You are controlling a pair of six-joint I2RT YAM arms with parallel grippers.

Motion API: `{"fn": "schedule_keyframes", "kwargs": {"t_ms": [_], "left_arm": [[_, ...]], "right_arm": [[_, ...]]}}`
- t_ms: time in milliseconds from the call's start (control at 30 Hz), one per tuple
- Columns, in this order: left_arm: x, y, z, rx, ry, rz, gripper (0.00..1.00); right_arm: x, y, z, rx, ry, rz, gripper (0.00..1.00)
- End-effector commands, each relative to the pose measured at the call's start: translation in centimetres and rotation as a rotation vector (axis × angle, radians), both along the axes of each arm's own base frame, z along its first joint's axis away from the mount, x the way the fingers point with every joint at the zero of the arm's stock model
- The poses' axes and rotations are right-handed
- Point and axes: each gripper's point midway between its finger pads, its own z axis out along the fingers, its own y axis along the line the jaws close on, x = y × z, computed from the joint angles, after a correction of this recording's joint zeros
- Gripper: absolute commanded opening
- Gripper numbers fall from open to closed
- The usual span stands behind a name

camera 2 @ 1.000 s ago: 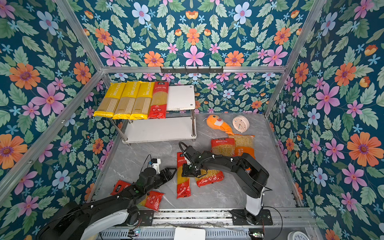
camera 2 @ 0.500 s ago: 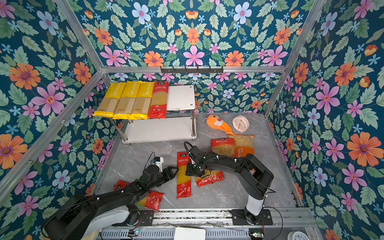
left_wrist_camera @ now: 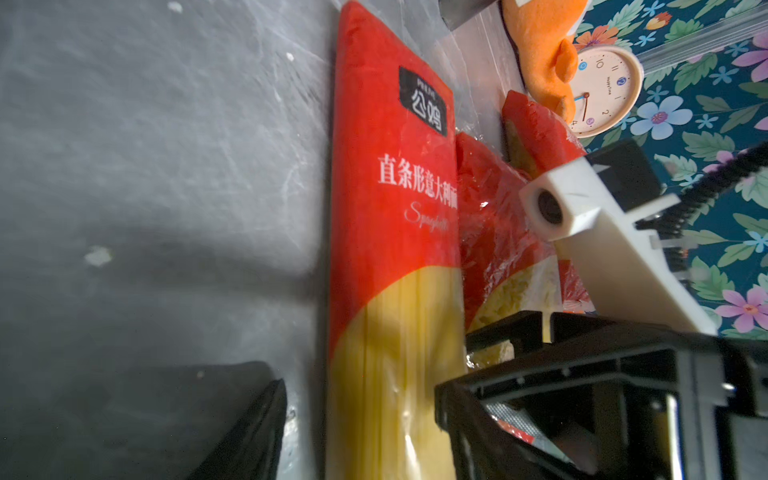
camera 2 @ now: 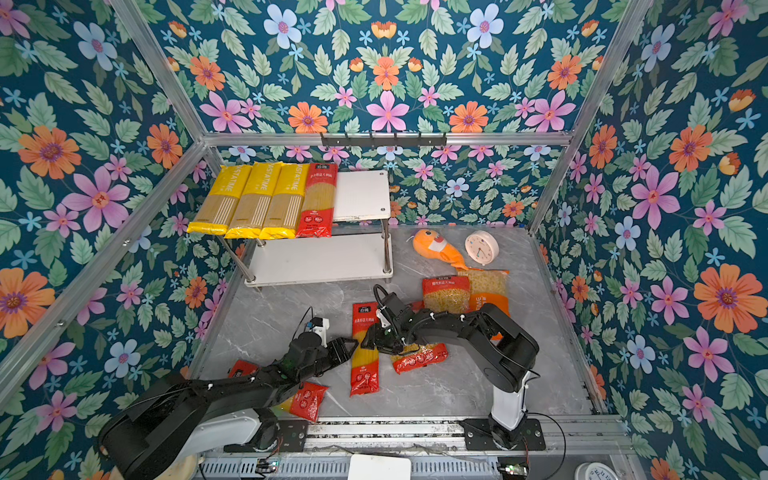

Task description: Place and organize the pasta boxes and bags onto the shelf

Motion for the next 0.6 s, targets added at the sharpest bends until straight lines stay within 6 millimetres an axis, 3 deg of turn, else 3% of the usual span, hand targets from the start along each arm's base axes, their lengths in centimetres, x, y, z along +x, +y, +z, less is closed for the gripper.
{"fn": "schedule_keyframes", "kwargs": {"t_ms": [0,333,567], "left_arm": [[0.0,-0.2,-0.2,-0.021,0.007,0.001,0.60],[0.0,-0.8,-0.6,-0.044,0.028,-0.012,0.36],[-0.3,-0.5,0.0,-0.035,0.018,-0.018,0.34]], "right_arm": [[0.5,0.2,-0.4,0.042,0.014,-0.047,0.54],[1.1,0.7,-0.3,0.095,-0.023,-0.039,0.39],[1.6,1.1,0.7,0.130,-0.075,-0.031,0.20]]}}
